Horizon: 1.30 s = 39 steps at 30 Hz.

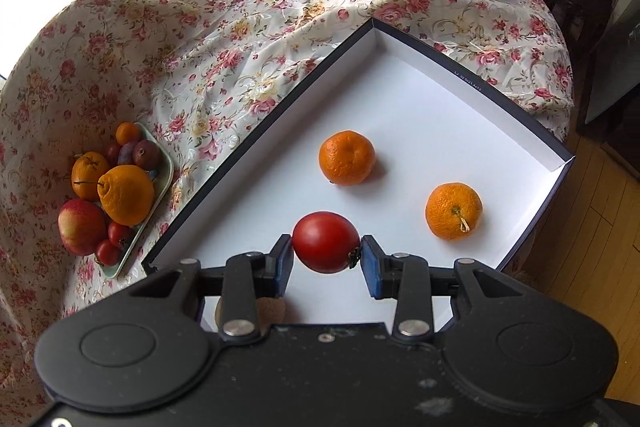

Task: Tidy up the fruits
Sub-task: 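Carry the plum with the left tool over the box while the right carries the tomato, then lower the plum into the box and open the left tool while the right releases the tomato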

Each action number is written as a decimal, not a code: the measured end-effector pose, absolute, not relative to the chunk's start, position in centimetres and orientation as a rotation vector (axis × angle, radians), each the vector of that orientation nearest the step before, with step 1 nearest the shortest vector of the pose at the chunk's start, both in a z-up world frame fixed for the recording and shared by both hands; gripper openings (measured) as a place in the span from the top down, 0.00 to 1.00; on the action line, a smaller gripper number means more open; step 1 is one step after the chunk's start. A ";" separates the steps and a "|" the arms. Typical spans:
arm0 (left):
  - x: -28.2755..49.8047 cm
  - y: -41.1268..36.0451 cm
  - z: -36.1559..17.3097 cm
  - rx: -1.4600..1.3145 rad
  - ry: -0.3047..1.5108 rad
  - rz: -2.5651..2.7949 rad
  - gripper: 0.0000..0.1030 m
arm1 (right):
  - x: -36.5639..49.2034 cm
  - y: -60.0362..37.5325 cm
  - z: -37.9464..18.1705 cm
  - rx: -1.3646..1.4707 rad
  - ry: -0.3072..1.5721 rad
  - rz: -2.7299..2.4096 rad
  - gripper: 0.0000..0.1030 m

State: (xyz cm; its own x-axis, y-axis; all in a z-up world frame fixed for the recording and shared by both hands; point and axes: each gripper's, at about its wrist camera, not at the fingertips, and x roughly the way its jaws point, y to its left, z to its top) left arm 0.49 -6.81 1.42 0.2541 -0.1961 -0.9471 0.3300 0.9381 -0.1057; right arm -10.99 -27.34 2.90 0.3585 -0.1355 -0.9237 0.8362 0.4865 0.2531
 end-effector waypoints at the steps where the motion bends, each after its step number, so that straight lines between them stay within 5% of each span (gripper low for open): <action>1: 0.2 -7.6 1.4 0.131 1.262 -0.375 0.54 | -11.3 -27.8 2.9 0.848 1.005 -0.742 0.62; 16: -3.6 -15.9 0.2 0.238 1.230 -0.538 0.54 | -14.5 -32.9 2.2 0.850 0.966 -0.878 0.62; 39: -3.9 -17.4 0.4 0.190 1.223 -0.602 0.53 | -15.3 -33.5 2.7 0.814 0.950 -0.879 0.62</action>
